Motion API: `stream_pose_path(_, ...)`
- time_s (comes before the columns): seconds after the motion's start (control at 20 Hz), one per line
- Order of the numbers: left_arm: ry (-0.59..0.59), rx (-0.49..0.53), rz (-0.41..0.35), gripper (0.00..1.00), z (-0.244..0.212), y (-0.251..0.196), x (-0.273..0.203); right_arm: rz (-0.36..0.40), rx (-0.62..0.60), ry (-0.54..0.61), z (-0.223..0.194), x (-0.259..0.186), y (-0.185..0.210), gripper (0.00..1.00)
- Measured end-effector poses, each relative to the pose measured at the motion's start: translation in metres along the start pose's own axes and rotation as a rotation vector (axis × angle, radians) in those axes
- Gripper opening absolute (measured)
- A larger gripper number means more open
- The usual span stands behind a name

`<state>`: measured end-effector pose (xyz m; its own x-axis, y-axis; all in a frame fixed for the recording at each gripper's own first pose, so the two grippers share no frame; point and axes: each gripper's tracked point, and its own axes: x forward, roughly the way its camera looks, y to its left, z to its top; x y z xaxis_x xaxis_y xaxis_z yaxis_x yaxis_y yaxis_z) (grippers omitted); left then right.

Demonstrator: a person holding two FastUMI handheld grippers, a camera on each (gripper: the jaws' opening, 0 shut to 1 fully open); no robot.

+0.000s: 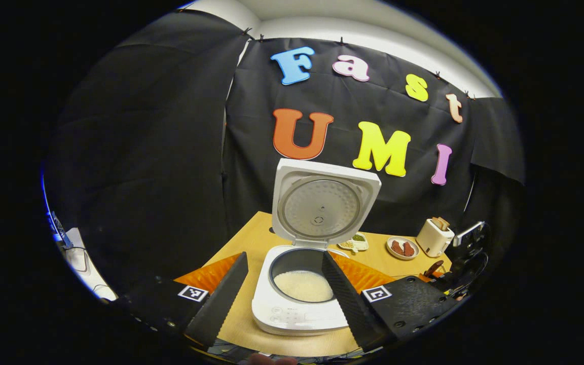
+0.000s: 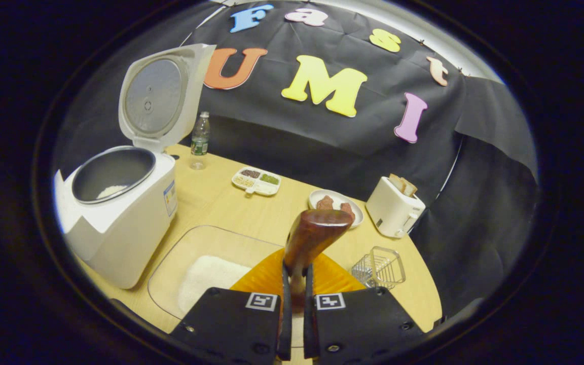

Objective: Close the left gripper, press the button to open the rice cooker; take a wooden spoon from the chopstick holder with the right hand, scoop a spoonful of rice and pour it into the rice cooker, then put the wooden spoon back into the chopstick holder.

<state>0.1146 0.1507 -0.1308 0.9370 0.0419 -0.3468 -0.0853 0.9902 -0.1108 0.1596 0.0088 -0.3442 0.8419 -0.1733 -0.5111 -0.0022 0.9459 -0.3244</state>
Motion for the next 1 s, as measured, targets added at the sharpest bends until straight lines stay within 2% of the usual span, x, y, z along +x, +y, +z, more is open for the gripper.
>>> stream_pose_path(0.15,0.009,0.000,0.030,0.95,0.000,0.013,-0.003,0.038,0.094,0.012,0.000,0.005,0.019,0.14)
stream_pose_path(0.3,0.009,0.017,0.038,0.95,-0.001,0.018,-0.010,0.116,0.202,0.028,0.000,0.006,0.046,0.14)
stream_pose_path(0.55,0.052,0.020,0.055,0.95,-0.021,0.019,-0.019,0.242,0.301,0.060,0.007,-0.003,0.083,0.14)
stream_pose_path(0.65,0.058,0.017,0.063,0.95,-0.024,0.019,-0.022,0.316,0.397,0.095,0.009,-0.009,0.095,0.14)
stream_pose_path(0.85,0.062,0.038,0.074,0.95,-0.029,0.011,-0.023,0.369,0.567,0.148,0.014,-0.011,0.085,0.14)
stream_pose_path(1.0,0.060,0.042,0.079,0.95,-0.031,-0.001,-0.024,0.380,0.755,0.213,0.003,-0.008,0.065,0.14)
